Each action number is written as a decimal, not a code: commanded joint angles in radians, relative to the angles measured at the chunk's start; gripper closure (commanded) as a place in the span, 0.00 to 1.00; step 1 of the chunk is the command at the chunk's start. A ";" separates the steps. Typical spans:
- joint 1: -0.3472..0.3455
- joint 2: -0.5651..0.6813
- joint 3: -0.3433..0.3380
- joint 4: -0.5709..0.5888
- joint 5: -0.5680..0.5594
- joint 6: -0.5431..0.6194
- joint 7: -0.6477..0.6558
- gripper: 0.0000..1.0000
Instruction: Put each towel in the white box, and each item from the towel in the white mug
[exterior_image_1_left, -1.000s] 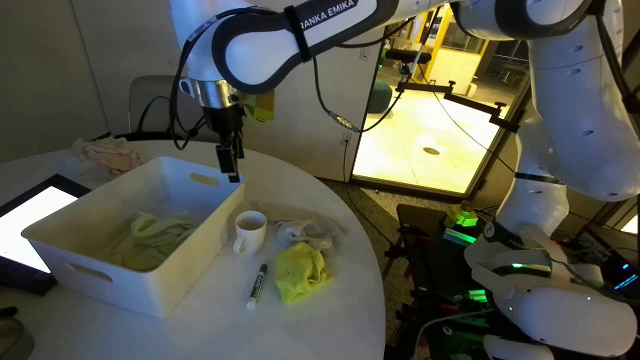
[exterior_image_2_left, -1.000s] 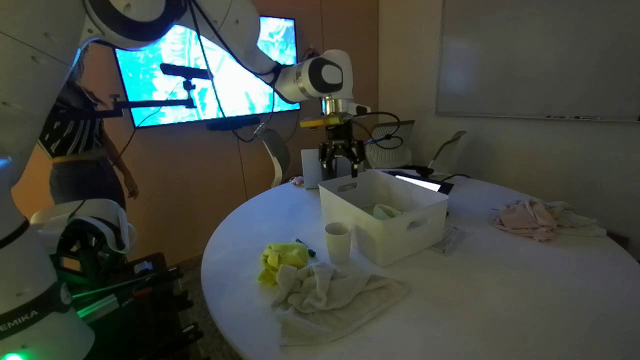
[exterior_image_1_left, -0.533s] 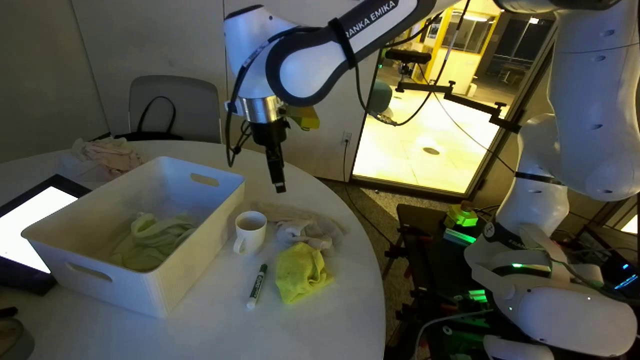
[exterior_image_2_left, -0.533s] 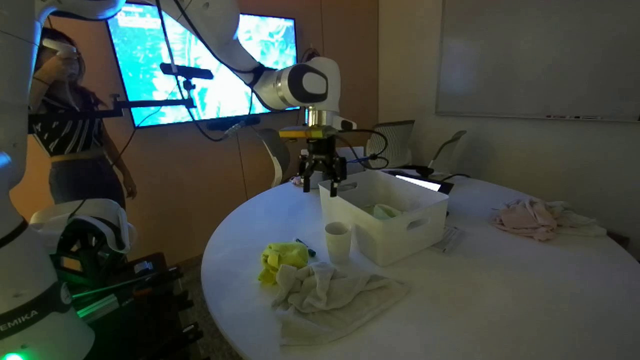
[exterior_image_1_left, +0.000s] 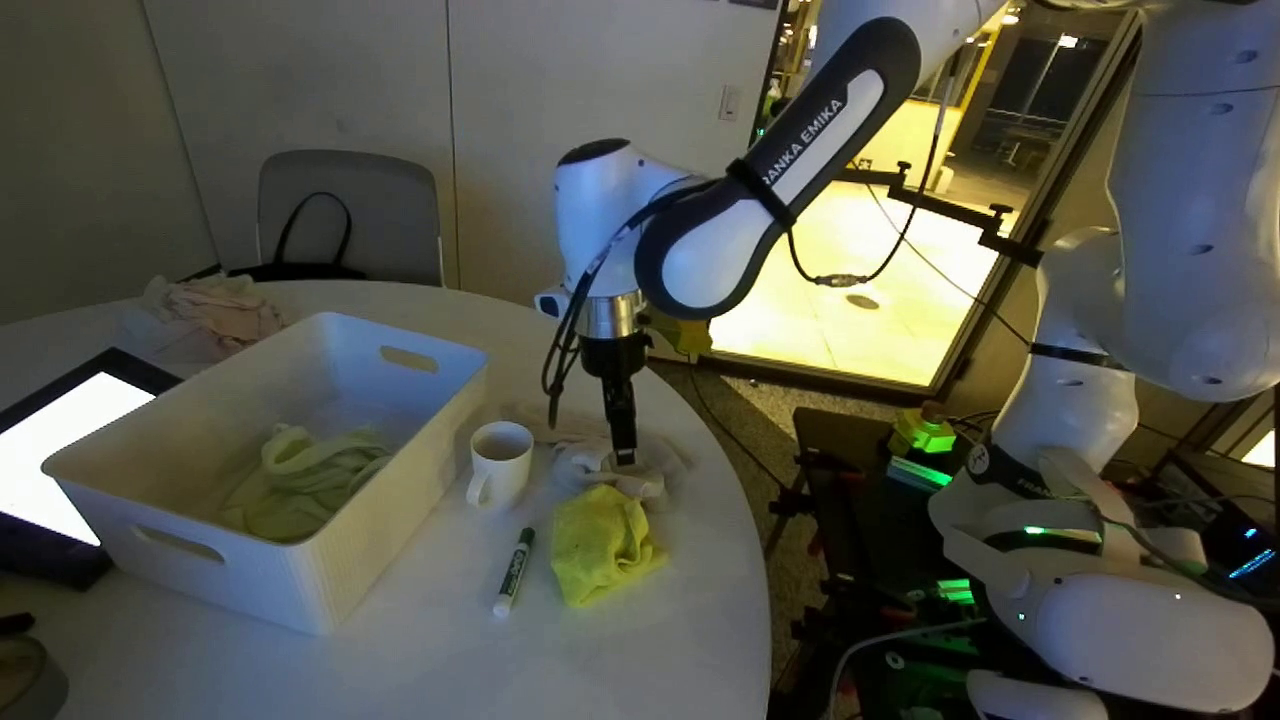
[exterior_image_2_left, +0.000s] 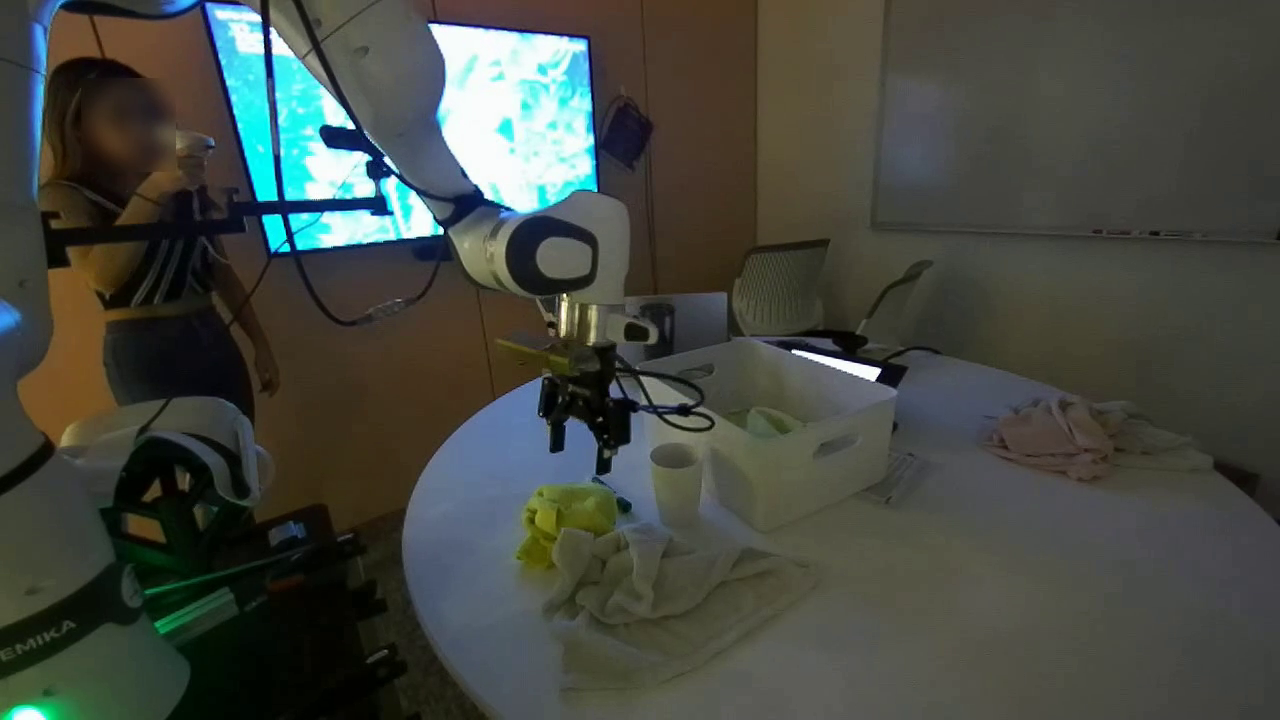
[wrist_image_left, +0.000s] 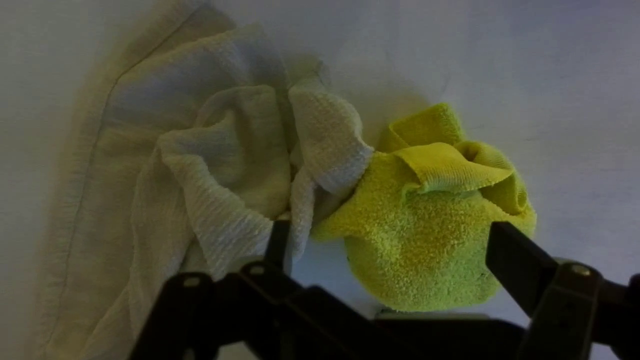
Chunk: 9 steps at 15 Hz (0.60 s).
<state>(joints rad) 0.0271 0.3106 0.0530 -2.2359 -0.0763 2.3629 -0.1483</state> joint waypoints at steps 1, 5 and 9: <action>0.029 0.036 0.020 -0.012 0.062 0.092 0.117 0.00; 0.074 0.101 0.026 0.081 0.068 0.085 0.234 0.00; 0.102 0.167 0.028 0.168 0.099 0.074 0.328 0.00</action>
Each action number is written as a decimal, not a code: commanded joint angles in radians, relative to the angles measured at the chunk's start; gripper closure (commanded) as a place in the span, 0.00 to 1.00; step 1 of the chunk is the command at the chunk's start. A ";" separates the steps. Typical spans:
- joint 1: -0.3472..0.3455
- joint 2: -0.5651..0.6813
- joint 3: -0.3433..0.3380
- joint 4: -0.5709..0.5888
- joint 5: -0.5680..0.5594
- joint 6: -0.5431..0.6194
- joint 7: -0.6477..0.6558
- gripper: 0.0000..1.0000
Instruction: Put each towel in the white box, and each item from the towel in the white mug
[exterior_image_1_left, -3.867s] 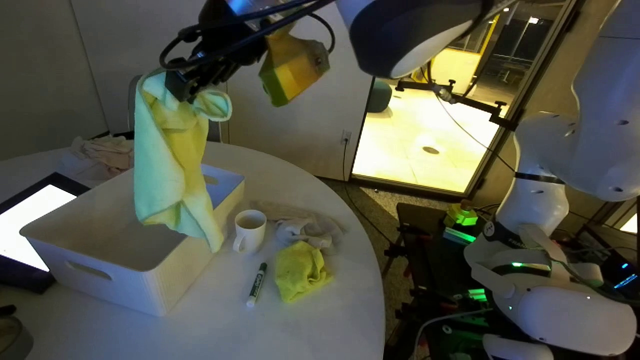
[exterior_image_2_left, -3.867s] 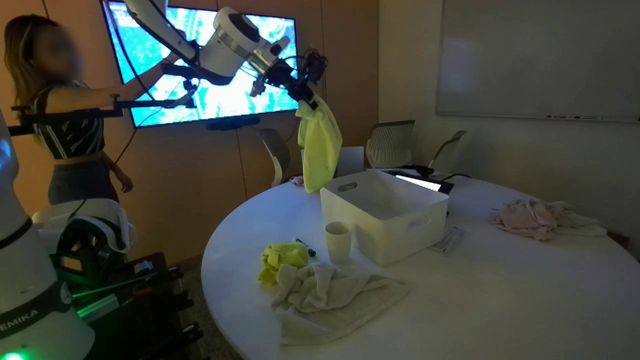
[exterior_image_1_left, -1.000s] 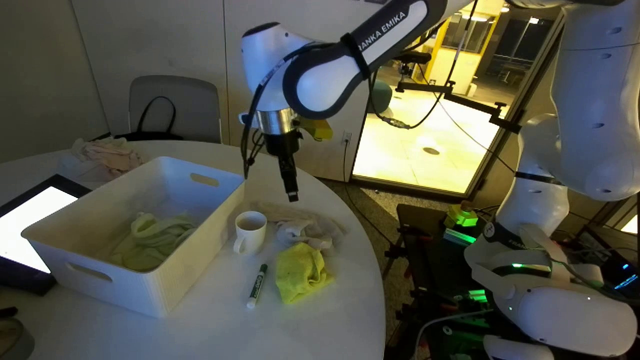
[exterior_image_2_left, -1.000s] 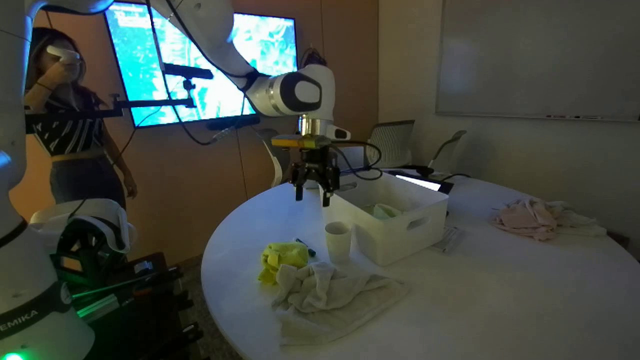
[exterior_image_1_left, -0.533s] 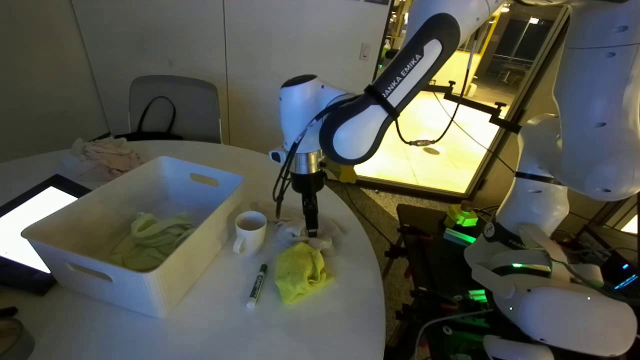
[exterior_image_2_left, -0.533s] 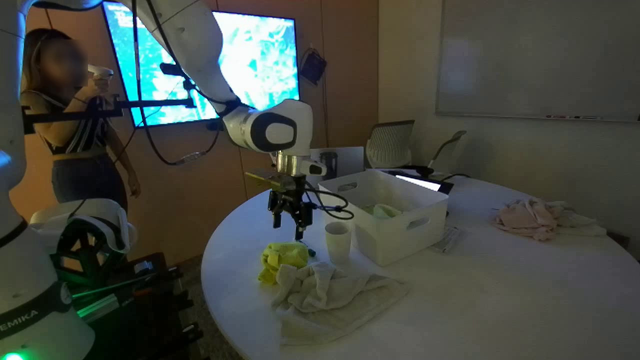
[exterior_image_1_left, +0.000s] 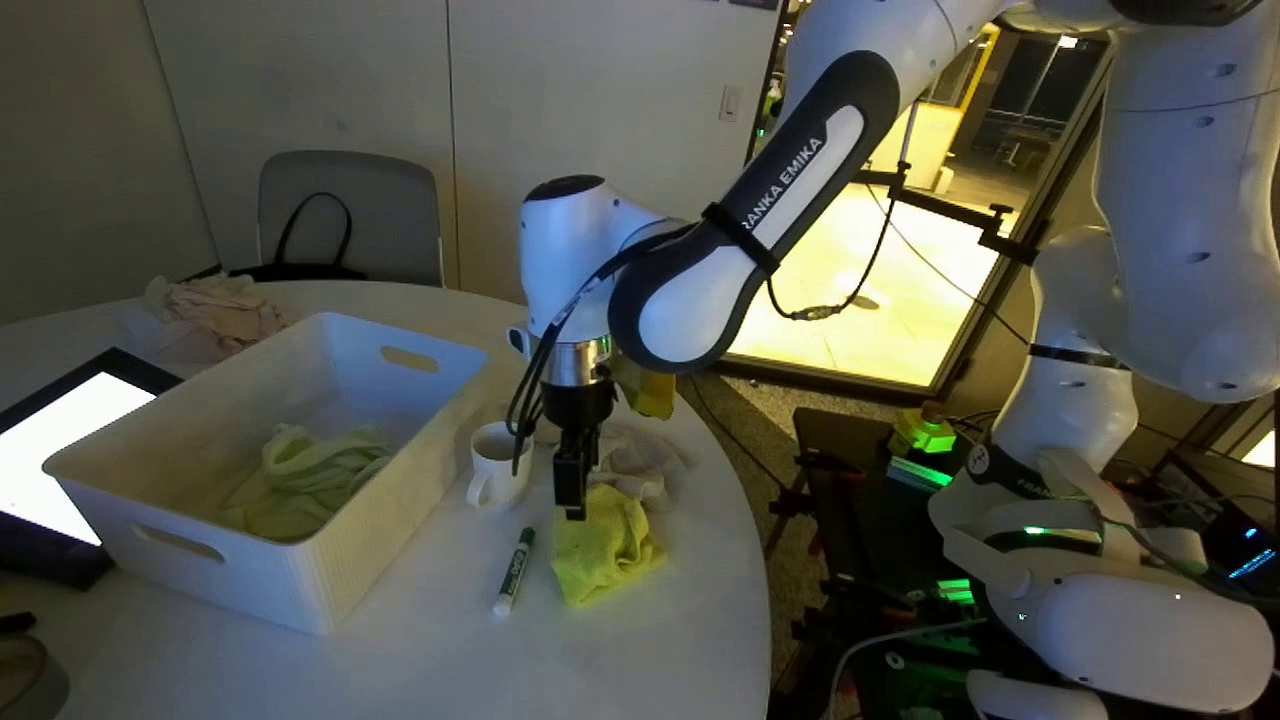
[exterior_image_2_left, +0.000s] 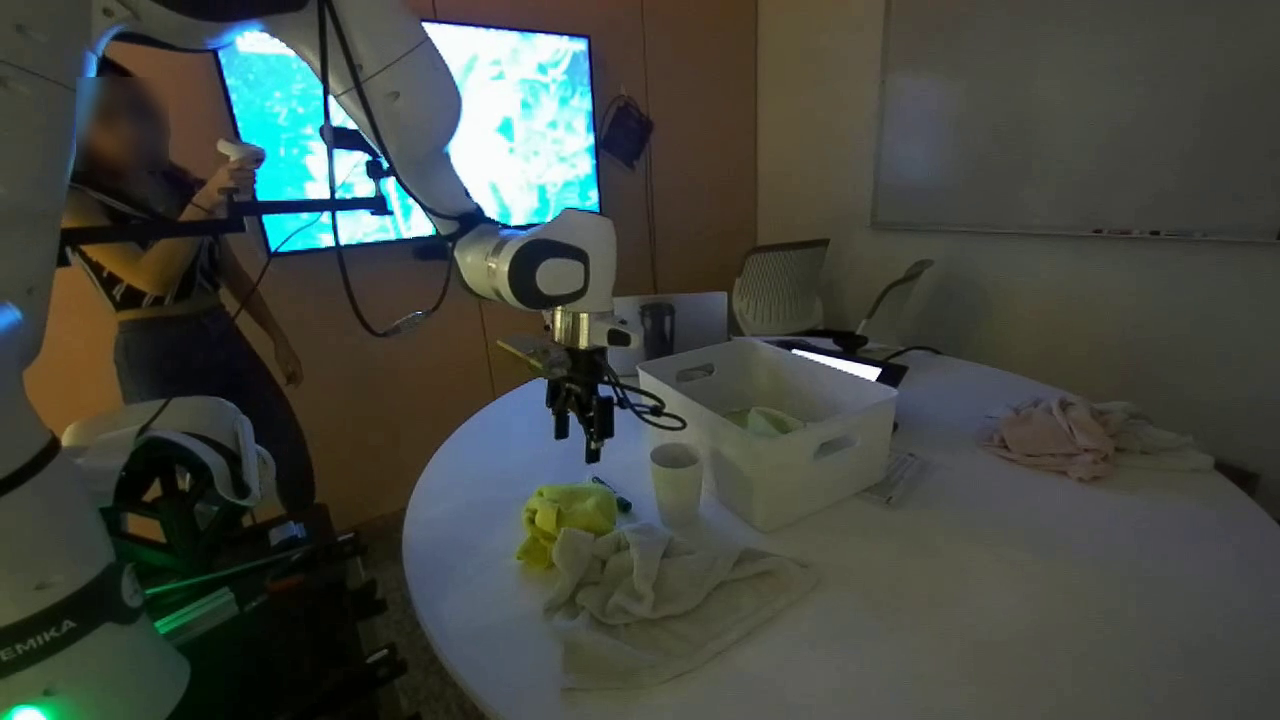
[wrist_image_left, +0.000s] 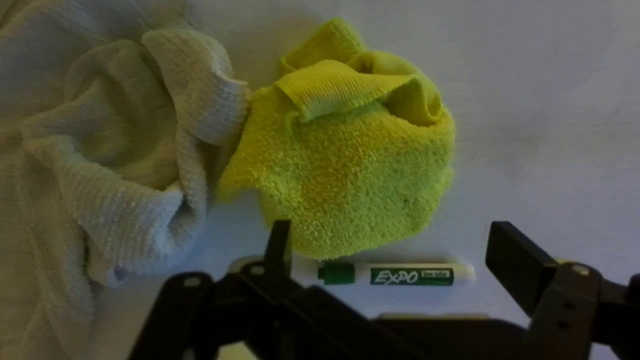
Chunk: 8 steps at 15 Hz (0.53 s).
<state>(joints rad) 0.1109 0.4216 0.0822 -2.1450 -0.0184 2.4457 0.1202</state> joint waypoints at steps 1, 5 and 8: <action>0.016 0.069 0.005 0.096 0.072 -0.013 0.081 0.00; 0.019 0.137 0.020 0.151 0.220 0.022 0.184 0.00; 0.029 0.186 0.026 0.183 0.315 0.074 0.268 0.00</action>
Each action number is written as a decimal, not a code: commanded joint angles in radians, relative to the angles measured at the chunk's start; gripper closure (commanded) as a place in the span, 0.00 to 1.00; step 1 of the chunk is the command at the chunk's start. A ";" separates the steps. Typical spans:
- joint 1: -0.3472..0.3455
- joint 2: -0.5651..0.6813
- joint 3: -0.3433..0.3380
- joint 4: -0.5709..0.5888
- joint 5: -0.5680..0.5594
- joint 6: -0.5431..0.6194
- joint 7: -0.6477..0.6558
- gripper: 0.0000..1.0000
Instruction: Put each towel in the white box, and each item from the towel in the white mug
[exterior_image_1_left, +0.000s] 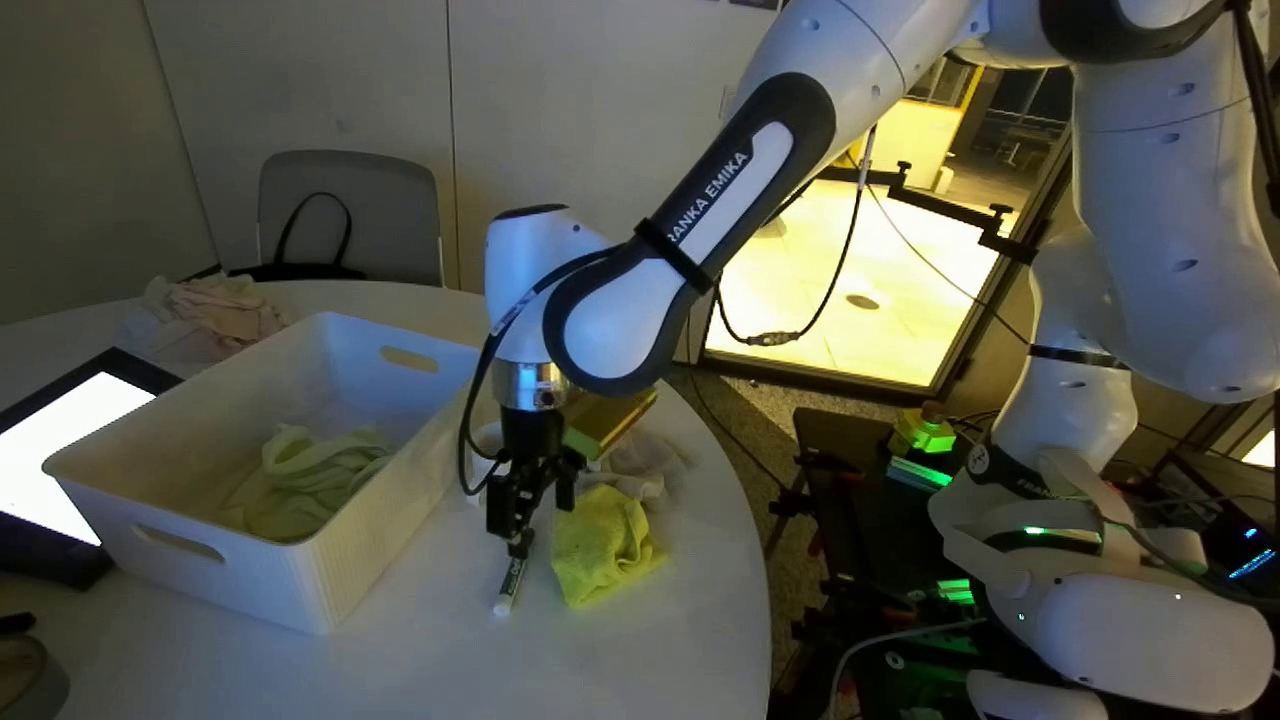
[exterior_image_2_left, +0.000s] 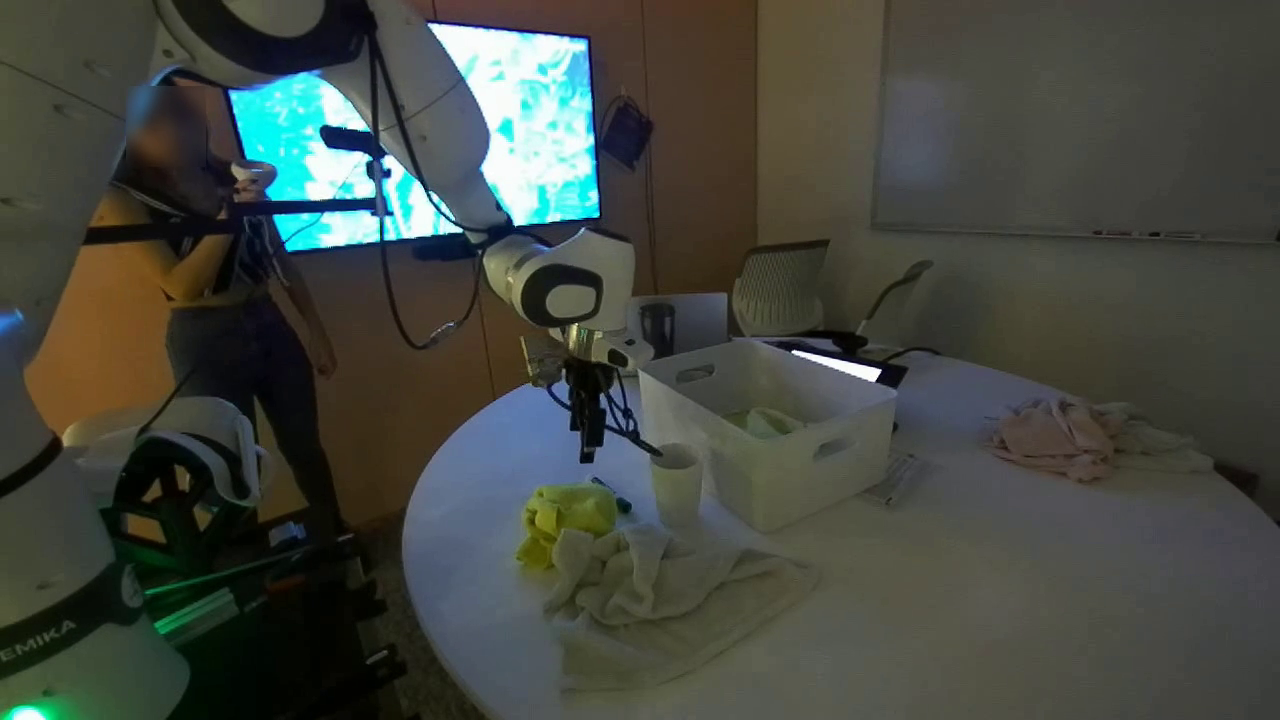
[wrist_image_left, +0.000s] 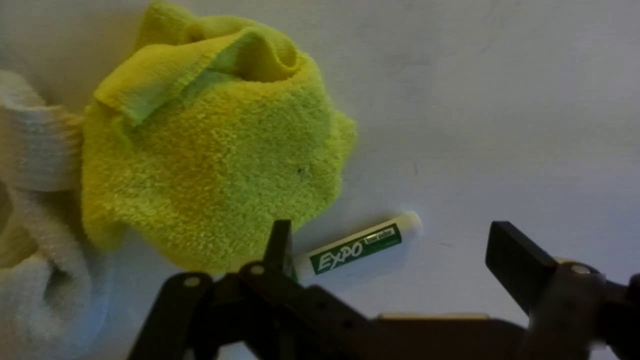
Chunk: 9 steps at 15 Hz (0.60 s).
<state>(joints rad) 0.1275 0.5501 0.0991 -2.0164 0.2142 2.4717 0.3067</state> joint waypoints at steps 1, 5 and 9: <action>0.022 0.074 0.007 0.063 0.107 0.079 0.115 0.00; 0.088 0.126 -0.019 0.070 0.145 0.236 0.244 0.00; 0.164 0.169 -0.079 0.075 0.121 0.318 0.385 0.00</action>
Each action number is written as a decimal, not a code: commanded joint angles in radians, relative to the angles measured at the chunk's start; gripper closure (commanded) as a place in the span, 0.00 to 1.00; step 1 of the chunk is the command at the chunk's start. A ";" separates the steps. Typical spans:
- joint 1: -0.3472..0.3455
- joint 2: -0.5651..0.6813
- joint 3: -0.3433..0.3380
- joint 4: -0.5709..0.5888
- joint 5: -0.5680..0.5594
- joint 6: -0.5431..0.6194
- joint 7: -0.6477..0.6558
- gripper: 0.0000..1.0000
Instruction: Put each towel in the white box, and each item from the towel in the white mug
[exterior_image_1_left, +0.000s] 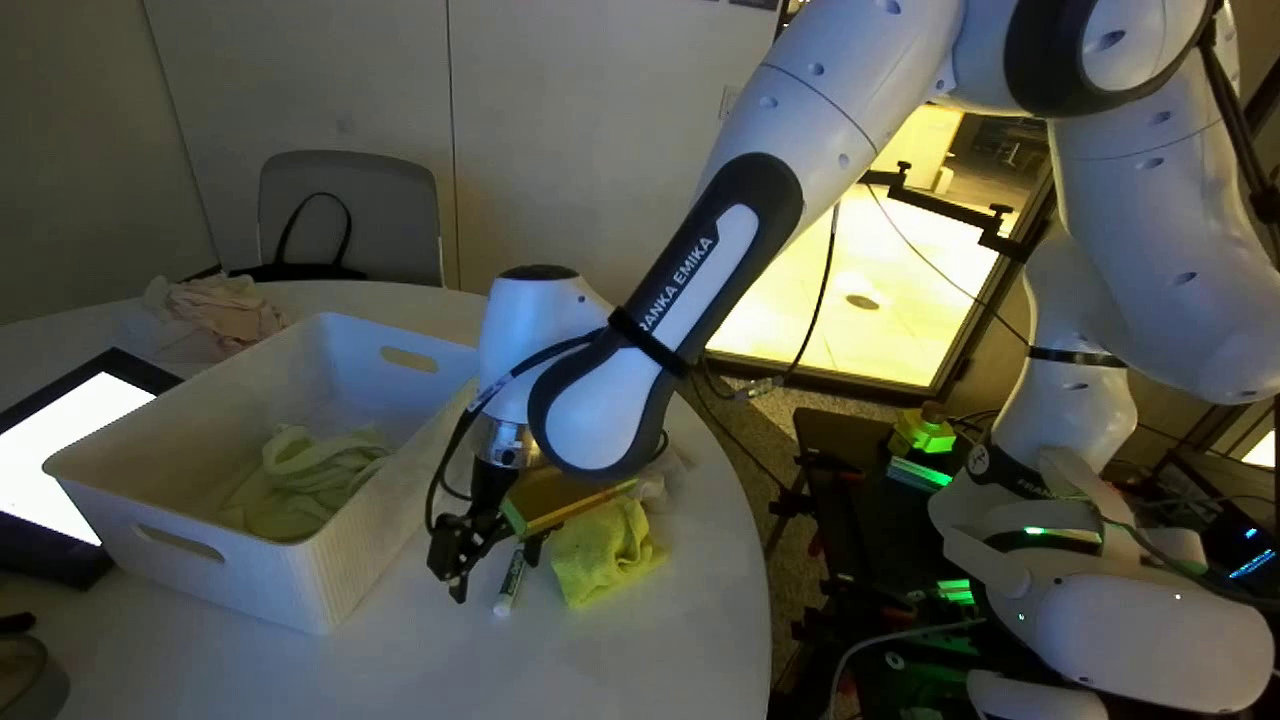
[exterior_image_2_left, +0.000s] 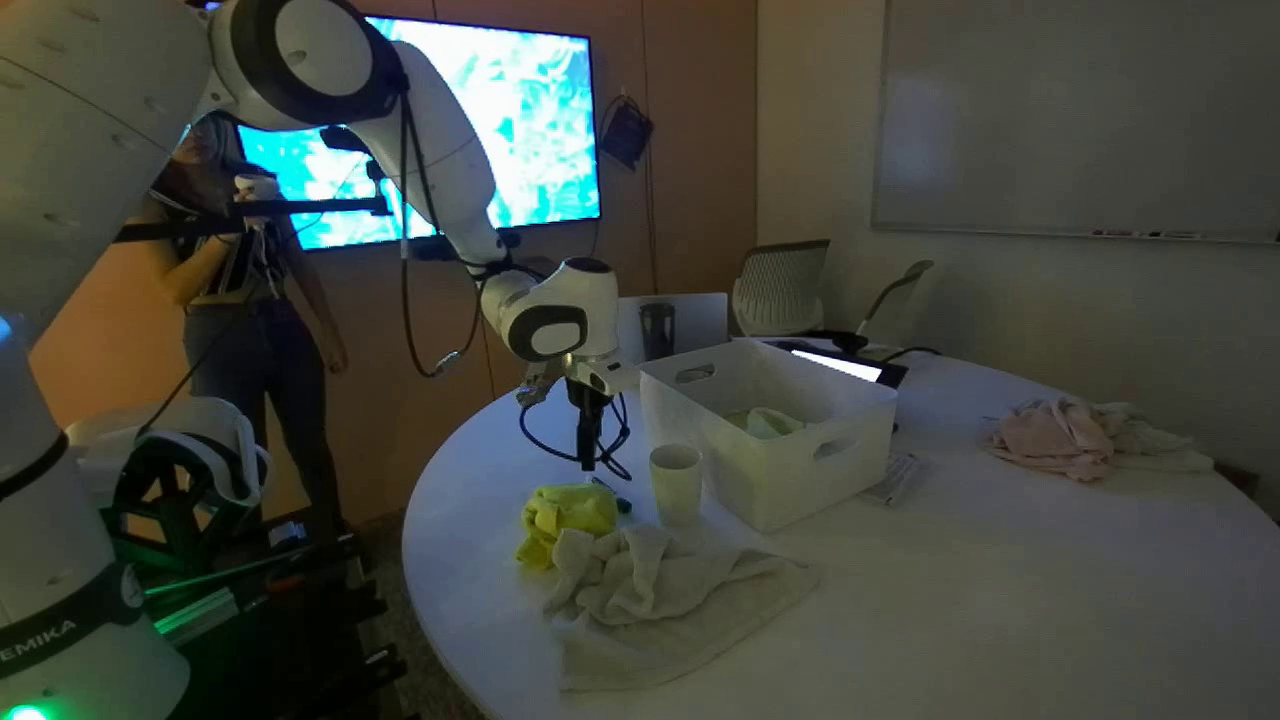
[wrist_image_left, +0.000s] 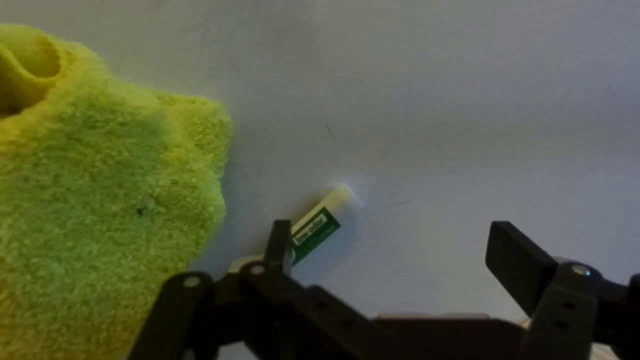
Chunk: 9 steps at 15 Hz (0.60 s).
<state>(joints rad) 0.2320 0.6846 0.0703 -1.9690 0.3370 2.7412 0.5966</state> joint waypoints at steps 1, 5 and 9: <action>0.070 0.037 -0.060 0.023 -0.003 0.057 0.121 0.00; 0.118 0.030 -0.111 0.010 -0.032 0.072 0.209 0.00; 0.162 0.053 -0.169 0.032 -0.078 0.052 0.310 0.00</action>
<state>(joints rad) 0.3523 0.7154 -0.0509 -1.9672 0.2989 2.7949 0.8162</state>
